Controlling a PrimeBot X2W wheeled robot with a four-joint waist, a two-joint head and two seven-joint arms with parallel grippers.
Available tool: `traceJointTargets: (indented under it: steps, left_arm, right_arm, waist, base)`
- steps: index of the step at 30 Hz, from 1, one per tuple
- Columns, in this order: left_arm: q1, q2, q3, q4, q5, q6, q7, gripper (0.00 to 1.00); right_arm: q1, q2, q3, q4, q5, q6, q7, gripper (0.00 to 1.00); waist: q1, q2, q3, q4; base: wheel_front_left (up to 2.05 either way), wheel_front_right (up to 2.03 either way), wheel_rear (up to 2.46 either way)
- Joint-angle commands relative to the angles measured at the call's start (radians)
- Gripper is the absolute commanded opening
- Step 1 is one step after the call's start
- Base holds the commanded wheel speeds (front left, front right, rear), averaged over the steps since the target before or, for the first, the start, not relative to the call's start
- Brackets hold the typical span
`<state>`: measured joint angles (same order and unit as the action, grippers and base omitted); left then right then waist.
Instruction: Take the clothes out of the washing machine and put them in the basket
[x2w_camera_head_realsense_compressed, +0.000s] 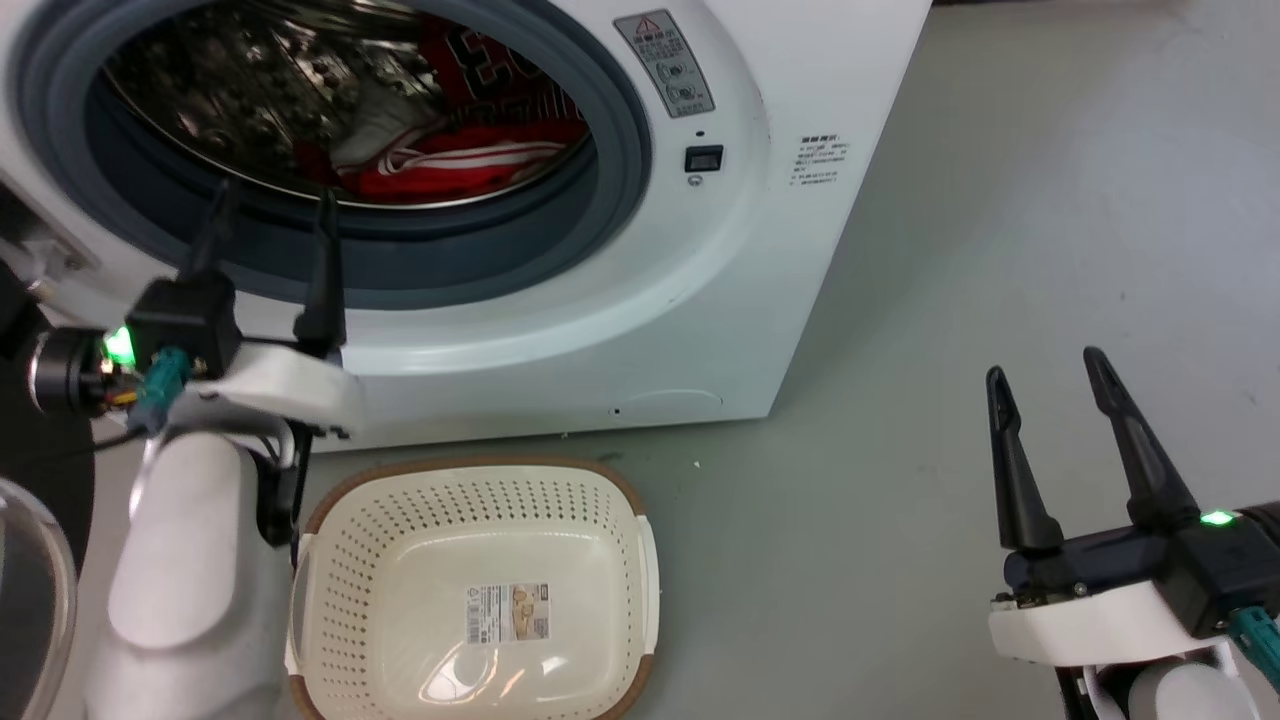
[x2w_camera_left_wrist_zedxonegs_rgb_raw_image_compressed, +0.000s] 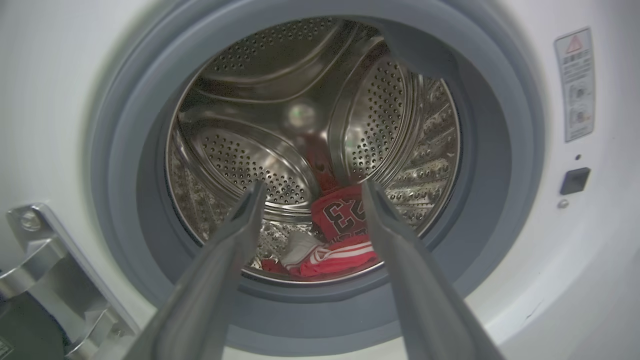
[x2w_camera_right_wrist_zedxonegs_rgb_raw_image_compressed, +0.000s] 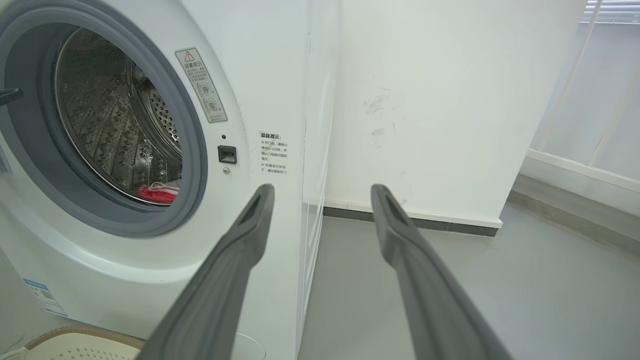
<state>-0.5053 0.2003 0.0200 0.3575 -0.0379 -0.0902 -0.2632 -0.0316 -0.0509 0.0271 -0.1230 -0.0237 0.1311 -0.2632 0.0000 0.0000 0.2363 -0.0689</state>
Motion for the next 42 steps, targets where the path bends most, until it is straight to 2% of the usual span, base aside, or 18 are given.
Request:
traceJointTargets:
  steps: [1,11,15,18,22,28,35,42]
  left_arm:
    - [-0.065,0.023,-0.007,0.046,0.005,-0.01,-0.002,1.0]
    - [-0.404,0.128,-0.066,0.331,-0.002,-0.035,0.009,1.0]
    - [-0.55,0.16,-0.102,0.419,-0.008,-0.037,0.071,1.0]
    - [-0.638,0.175,-0.148,0.477,-0.031,-0.038,0.147,1.0]
    - [-0.742,0.196,-0.216,0.538,-0.131,-0.039,0.287,1.0]
    - [-0.845,0.252,-0.339,0.558,-0.269,-0.039,0.516,1.0]
    - [-0.937,0.313,-0.411,0.555,-0.407,-0.039,0.798,1.0]
    - [-1.018,0.345,-0.425,0.591,-0.445,-0.039,0.912,1.0]
  right_arm:
    - [-0.032,0.001,0.002,-0.012,0.013,-0.001,-0.002,1.0]
    - [-0.109,0.001,0.004,-0.054,0.048,-0.001,-0.002,1.0]
    - [-0.142,0.001,-0.001,-0.066,0.066,-0.001,-0.002,1.0]
    - [-0.167,0.001,-0.003,-0.074,0.077,-0.001,-0.002,1.0]
    - [-0.196,0.002,-0.011,-0.084,0.096,-0.001,-0.002,1.0]
    - [-0.223,0.001,-0.01,-0.091,0.124,-0.001,-0.002,1.0]
    - [-0.252,0.001,-0.017,-0.103,0.157,-0.001,-0.002,1.0]
    - [-0.275,0.001,-0.015,-0.109,0.18,-0.001,-0.002,1.0]
  waist:
    - [0.0,0.0,0.082,-0.041]
    - [0.0,0.0,0.225,-0.096]
    - [0.0,0.0,0.286,-0.11]
    - [0.0,0.0,0.335,-0.124]
    - [0.0,0.0,0.385,-0.141]
    - [0.0,0.0,0.439,-0.161]
    - [0.0,0.0,0.509,-0.186]
    - [0.0,0.0,0.567,-0.21]
  base:
    - [0.0,0.0,0.0]
    - [0.0,0.0,0.0]
    - [0.0,0.0,0.0]
    - [0.0,0.0,0.0]
    - [0.0,0.0,0.0]
    - [0.0,0.0,0.0]
    - [0.0,0.0,0.0]
    - [0.0,0.0,0.0]
